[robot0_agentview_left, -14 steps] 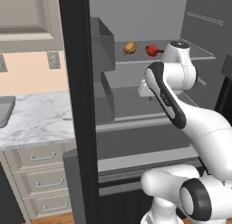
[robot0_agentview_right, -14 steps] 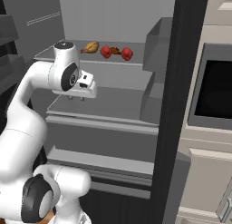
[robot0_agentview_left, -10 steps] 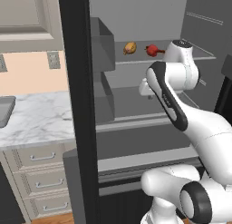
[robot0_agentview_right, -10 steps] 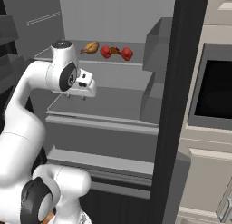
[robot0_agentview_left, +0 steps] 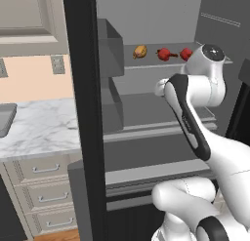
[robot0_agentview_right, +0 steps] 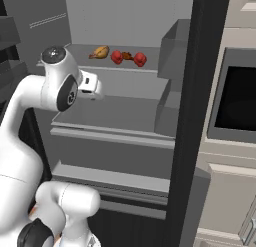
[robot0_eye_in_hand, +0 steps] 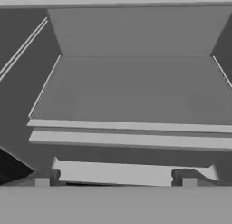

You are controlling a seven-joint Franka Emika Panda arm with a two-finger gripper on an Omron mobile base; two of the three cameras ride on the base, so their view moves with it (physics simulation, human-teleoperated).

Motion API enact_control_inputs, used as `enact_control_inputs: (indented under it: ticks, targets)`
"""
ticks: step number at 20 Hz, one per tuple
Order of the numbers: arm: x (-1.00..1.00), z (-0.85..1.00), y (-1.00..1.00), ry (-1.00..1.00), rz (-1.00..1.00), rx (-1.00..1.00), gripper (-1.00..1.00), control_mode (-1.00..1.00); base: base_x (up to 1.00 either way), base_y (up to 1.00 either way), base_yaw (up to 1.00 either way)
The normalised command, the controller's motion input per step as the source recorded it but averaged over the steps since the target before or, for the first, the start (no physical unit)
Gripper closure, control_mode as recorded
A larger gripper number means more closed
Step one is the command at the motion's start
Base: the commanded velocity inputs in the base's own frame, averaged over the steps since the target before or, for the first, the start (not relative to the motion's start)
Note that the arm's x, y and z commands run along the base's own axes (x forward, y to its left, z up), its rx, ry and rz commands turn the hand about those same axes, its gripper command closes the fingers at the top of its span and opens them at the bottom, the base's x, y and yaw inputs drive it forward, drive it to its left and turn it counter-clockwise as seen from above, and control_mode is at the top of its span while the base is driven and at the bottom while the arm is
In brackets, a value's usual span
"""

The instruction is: Place one bell pepper and one chicken drumstick in each tupperware on the nearby counter, to pack two identical lunches.

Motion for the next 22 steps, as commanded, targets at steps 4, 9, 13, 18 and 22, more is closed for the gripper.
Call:
enact_control_inputs:
  ticks: [4,9,13,18,22]
  targets:
    - [0.0,0.47,-0.17,-0.21,-0.01,0.0,-1.0,-1.0,0.0,0.0,0.0]
    - [0.0,0.52,-0.21,-0.07,-0.01,-0.02,-1.0,-1.0,0.0,0.0,0.0]
    - [0.12,0.44,-0.16,0.0,-0.05,0.0,-1.0,-1.0,0.0,0.0,0.0]
    - [0.41,0.14,-0.21,0.0,-0.08,0.0,-1.0,-1.0,0.0,0.0,0.0]
    - [0.53,0.11,-0.22,0.0,-0.06,0.0,-1.0,-1.0,0.0,0.0,0.0]
